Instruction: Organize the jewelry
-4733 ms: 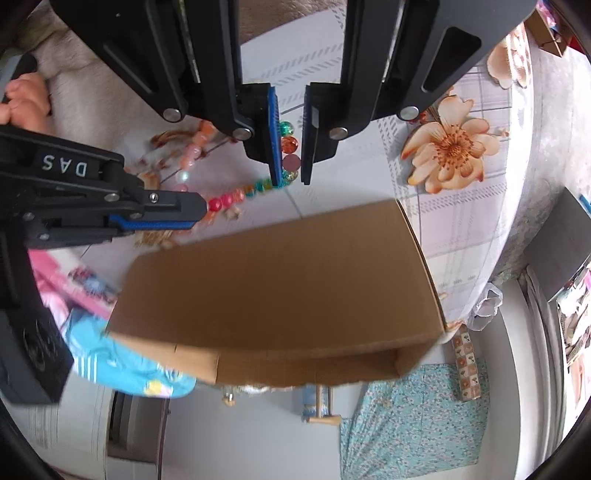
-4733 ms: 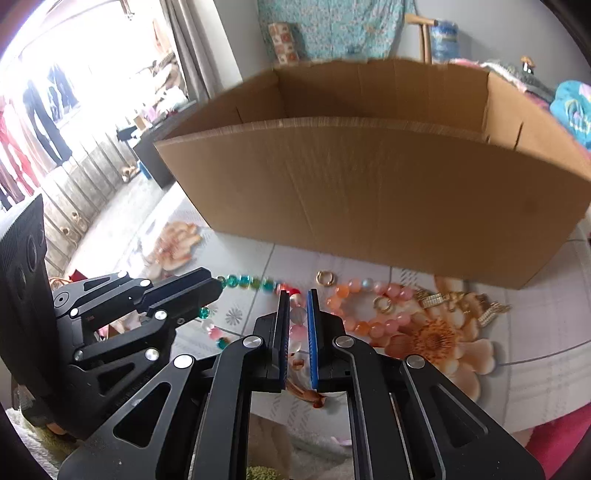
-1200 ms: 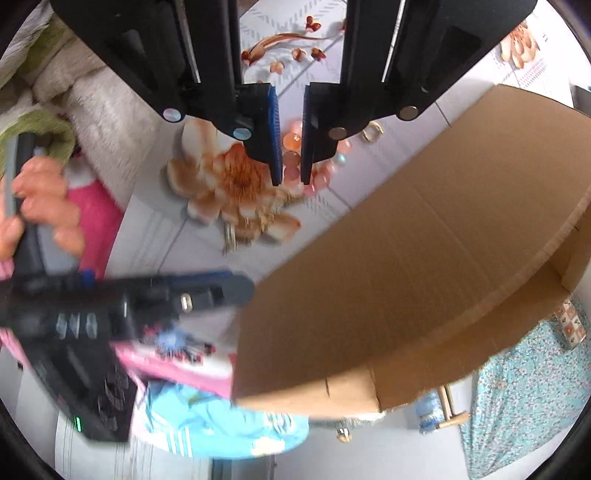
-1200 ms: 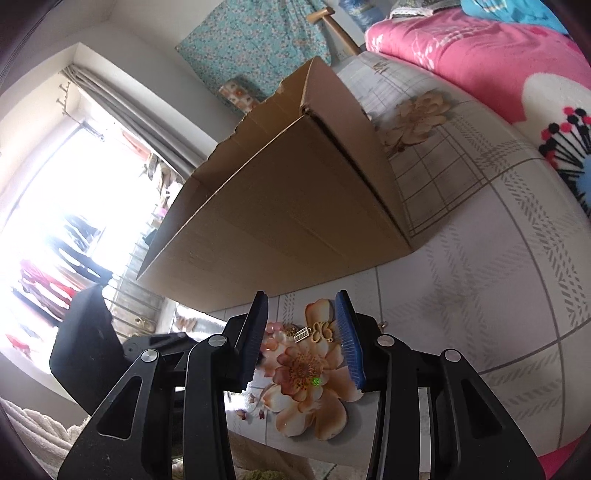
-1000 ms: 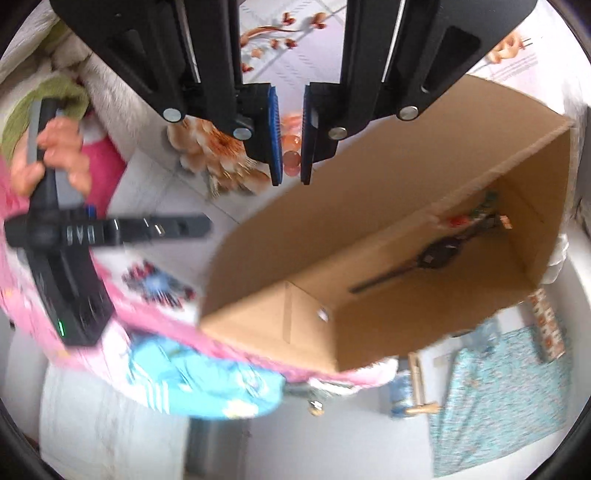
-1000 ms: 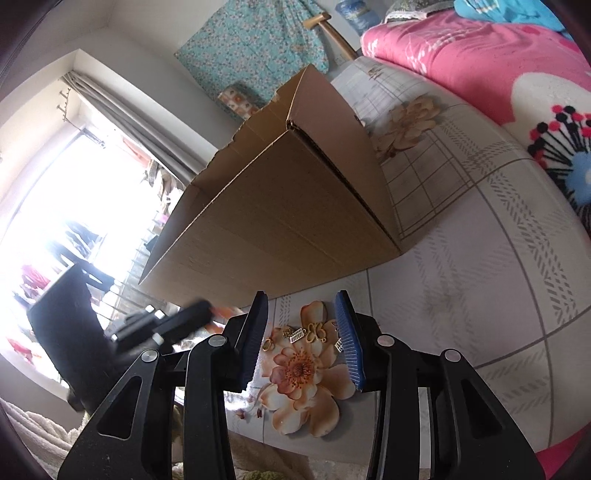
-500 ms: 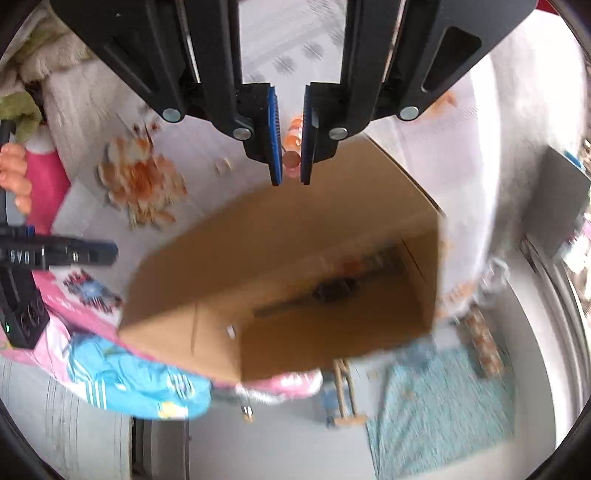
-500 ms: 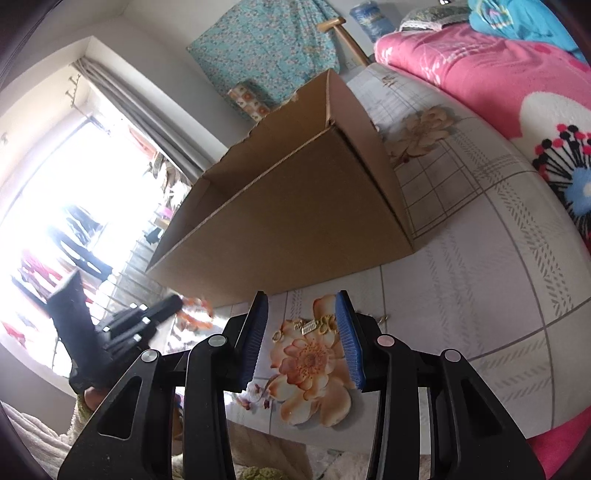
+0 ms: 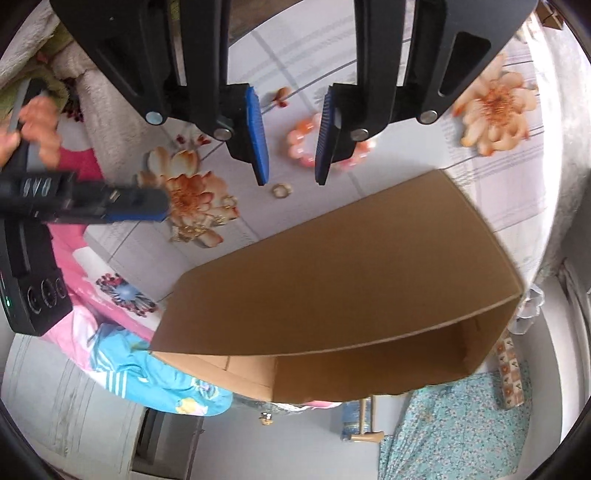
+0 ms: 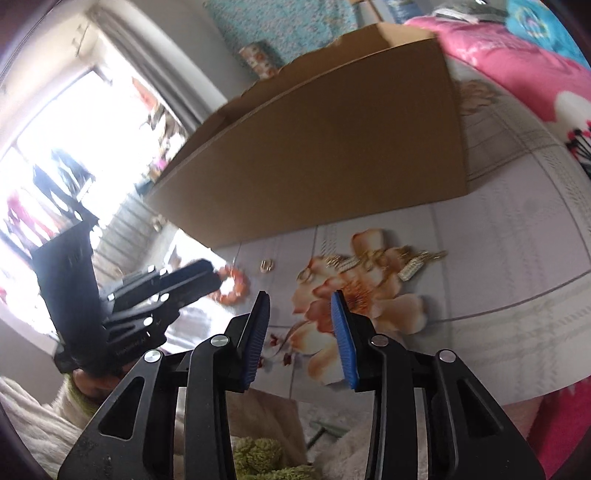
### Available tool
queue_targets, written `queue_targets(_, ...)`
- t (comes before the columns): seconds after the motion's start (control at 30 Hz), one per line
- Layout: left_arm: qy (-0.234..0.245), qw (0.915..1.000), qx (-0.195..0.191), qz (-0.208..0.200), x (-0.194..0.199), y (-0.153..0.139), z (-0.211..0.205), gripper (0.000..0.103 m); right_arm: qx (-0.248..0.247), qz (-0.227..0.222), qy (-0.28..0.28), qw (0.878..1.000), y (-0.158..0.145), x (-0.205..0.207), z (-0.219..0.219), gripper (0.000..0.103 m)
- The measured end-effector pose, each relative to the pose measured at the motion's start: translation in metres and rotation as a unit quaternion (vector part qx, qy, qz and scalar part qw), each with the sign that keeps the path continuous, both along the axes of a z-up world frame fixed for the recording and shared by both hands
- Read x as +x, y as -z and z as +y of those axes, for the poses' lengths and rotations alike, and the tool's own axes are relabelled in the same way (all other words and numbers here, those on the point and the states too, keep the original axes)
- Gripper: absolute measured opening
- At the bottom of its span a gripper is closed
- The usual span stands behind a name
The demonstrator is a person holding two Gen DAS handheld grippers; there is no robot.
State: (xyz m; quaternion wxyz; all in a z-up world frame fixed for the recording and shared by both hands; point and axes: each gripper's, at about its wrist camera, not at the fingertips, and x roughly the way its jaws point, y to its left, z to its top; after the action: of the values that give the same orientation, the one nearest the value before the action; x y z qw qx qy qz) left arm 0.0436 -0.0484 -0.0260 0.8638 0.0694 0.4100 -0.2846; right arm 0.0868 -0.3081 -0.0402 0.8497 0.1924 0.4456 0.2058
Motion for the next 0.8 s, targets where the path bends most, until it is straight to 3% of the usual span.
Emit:
queue_targets(0.23,0.03,0.9995,-0.003,-0.004,-0.003,0.011,-0.018,0.025,-0.081,-0.016,-0.011,0.997,-0.002,0.016,0.028,0.023)
queue_targets(0.3,0.034,0.9993,0.011,-0.01,-0.004,0.016,-0.021,0.025,-0.098,-0.022,-0.012,0.995,-0.004,0.018,0.032,0.022)
queue_targets(0.43,0.012,0.9983,0.05,-0.026,0.001,0.024,-0.018,0.025,-0.127,-0.03,-0.02,0.991,-0.006,0.033,0.048,0.019)
queue_targets(0.8,-0.051,0.9981,0.031,-0.017,0.016,0.024,0.028,0.025,-0.202,-0.043,-0.045,0.977,0.0,0.059,0.067,0.014)
